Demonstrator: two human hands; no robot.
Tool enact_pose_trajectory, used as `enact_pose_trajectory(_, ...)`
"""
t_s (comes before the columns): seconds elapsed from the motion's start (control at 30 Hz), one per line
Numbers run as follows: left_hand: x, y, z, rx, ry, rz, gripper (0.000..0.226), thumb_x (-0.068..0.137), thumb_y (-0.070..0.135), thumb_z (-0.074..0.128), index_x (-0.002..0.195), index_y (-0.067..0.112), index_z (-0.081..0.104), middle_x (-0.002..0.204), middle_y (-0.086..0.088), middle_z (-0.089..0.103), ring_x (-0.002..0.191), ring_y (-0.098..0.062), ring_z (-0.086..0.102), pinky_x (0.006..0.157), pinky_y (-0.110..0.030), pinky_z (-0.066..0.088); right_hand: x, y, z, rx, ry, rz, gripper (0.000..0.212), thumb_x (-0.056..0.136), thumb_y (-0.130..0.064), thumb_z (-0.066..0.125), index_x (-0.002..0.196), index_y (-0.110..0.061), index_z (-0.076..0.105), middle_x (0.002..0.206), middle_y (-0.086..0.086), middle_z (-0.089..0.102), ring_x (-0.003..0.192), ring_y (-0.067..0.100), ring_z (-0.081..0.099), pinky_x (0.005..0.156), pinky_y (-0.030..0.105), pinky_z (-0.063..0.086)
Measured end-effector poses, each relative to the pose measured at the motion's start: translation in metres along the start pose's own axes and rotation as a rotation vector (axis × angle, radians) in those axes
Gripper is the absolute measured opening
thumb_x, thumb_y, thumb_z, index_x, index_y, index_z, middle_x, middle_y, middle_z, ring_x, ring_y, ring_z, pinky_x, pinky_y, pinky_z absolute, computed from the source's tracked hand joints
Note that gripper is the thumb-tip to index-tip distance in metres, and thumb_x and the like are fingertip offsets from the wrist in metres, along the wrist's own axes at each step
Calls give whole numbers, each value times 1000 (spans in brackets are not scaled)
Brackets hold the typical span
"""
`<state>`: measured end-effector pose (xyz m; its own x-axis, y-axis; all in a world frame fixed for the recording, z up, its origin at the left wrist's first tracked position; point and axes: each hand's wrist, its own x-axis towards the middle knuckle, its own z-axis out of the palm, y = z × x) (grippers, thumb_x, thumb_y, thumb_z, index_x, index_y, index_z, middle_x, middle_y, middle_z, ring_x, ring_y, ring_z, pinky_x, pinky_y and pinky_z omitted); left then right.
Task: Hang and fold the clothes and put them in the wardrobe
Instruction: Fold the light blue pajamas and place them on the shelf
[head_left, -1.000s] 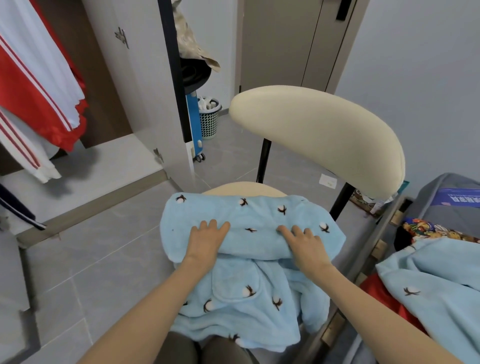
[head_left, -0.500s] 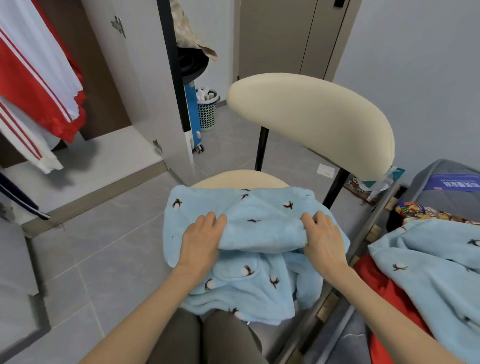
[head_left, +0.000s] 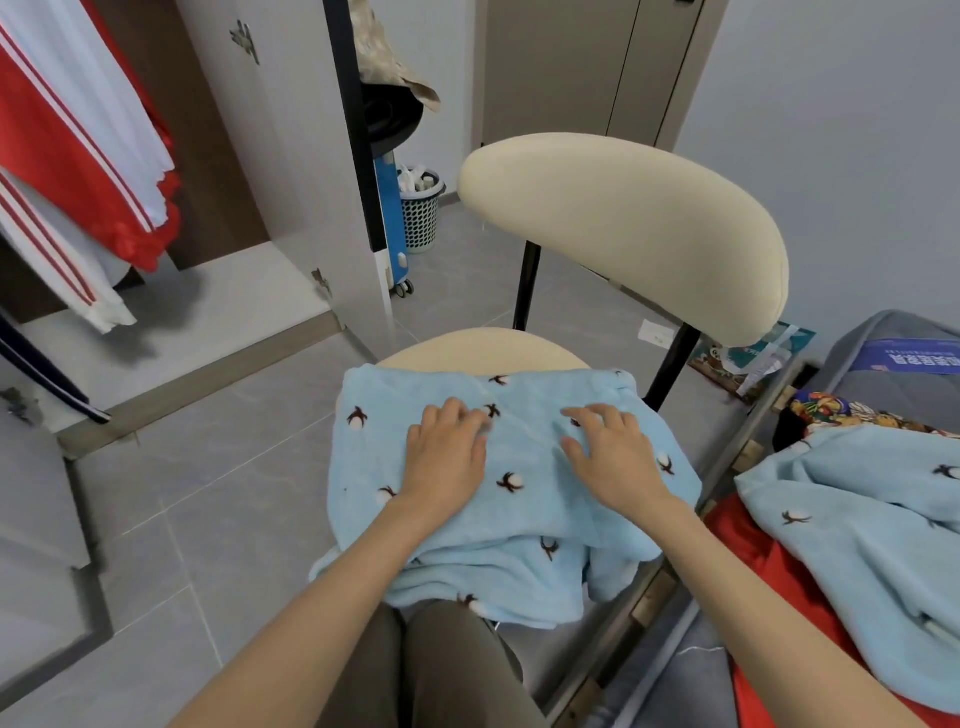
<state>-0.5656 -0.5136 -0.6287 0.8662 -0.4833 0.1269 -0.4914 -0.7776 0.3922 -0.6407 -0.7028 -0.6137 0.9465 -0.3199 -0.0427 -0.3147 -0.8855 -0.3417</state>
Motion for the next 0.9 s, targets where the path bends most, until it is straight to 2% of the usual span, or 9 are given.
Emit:
enact_pose_trajectory(0.07,8,5,13,47,-97,-59,41,103,33,31,143,38,37,155,4,22,140,-33,16,111,-51,18,7,-12,14,7,-81,14,50,103,-41,30,151,-38,20,161,1,10,147,31,6,115,59,11)
enact_pose_trajectory(0.1,9,3,22,66,-182,-105,45,103,39,26,148,44,23,161,7,5,145,-37,-1,113,-59,6,9,-14,24,20,-146,66,51,103,-46,25,151,-45,10,162,-4,-1,148,33,-5,113,65,3)
enact_pose_trajectory(0.17,8,-7,41,82,-270,-188,50,101,52,18,148,52,1,160,11,-17,143,-41,-22,109,-66,-12,6,-12,48,64,-215,202,52,98,-60,17,146,-56,-4,160,-13,-17,144,36,-22,108,72,-6)
enact_pose_trajectory(0.27,-3,-21,62,99,-213,-210,54,95,62,14,143,58,-10,156,14,-27,140,-39,-30,104,-66,-22,-10,-4,79,141,-171,351,60,85,-80,13,133,-68,-20,153,-24,-31,139,38,-34,103,76,-8)
enact_pose_trajectory(0.33,-6,-24,69,112,-174,-198,55,93,64,14,143,59,-9,156,15,-28,140,-38,-31,101,-65,-26,-17,-1,89,188,-136,400,67,74,-88,13,126,-71,-27,148,-27,-36,137,39,-35,104,77,-4)
enact_pose_trajectory(0.4,-2,-26,72,124,-154,-198,56,92,65,14,144,58,-7,157,15,-25,140,-37,-30,99,-63,-29,-12,2,95,187,-111,385,73,67,-91,12,127,-71,-26,148,-28,-35,137,40,-34,104,76,1)
enact_pose_trajectory(0.53,13,-24,80,142,-130,-225,55,94,62,17,147,55,2,160,12,-15,142,-39,-25,100,-64,-28,18,8,97,133,-101,329,74,74,-88,20,138,-67,-10,153,-25,-23,138,42,-29,103,77,4)
enact_pose_trajectory(0.63,28,-23,85,149,-102,-241,54,96,60,20,148,52,8,162,9,-9,143,-42,-21,101,-67,-26,43,12,98,61,-104,301,73,77,-86,21,140,-63,-8,155,-23,-21,138,41,-29,102,78,5)
enact_pose_trajectory(0.9,97,-41,94,151,-64,-276,55,96,59,20,149,50,10,162,8,-2,143,-46,-17,103,-70,-21,126,16,103,66,-82,207,73,77,-86,18,142,-62,-3,157,-22,-18,139,35,-33,102,77,-2)
